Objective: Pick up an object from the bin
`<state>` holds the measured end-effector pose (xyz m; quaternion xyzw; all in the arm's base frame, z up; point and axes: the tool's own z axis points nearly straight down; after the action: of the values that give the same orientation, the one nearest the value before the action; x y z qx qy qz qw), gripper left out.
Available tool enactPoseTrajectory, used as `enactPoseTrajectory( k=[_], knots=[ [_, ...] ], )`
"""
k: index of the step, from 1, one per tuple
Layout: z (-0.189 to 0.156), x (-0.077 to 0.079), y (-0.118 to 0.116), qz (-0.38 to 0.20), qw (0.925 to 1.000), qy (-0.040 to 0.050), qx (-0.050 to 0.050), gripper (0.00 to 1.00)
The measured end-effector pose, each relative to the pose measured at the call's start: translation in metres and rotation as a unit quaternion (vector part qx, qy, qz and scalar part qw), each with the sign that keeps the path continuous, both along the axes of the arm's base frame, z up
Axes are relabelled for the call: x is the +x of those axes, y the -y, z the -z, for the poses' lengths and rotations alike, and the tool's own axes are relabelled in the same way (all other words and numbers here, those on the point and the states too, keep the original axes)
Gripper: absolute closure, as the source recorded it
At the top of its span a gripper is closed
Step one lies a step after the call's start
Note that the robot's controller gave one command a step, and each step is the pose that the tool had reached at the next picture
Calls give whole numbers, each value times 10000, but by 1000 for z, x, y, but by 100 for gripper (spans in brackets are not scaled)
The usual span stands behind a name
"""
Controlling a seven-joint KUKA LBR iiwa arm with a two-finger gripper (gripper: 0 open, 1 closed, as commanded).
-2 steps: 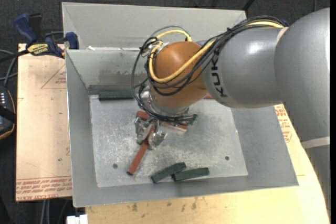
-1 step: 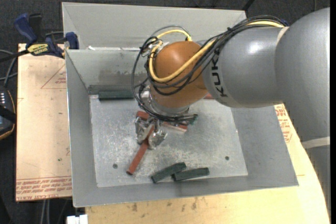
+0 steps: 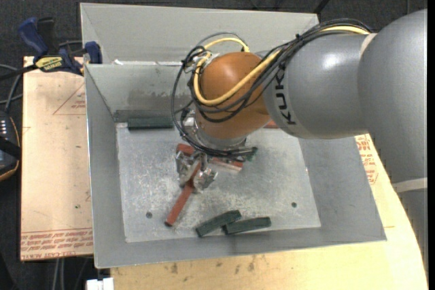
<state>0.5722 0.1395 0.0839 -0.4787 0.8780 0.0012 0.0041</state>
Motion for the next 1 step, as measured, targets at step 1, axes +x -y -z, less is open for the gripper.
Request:
enactPoseTrajectory(
  k=[1],
  knots=[
    [-6,0,0,5,10000,-14,-10,100]
  ],
)
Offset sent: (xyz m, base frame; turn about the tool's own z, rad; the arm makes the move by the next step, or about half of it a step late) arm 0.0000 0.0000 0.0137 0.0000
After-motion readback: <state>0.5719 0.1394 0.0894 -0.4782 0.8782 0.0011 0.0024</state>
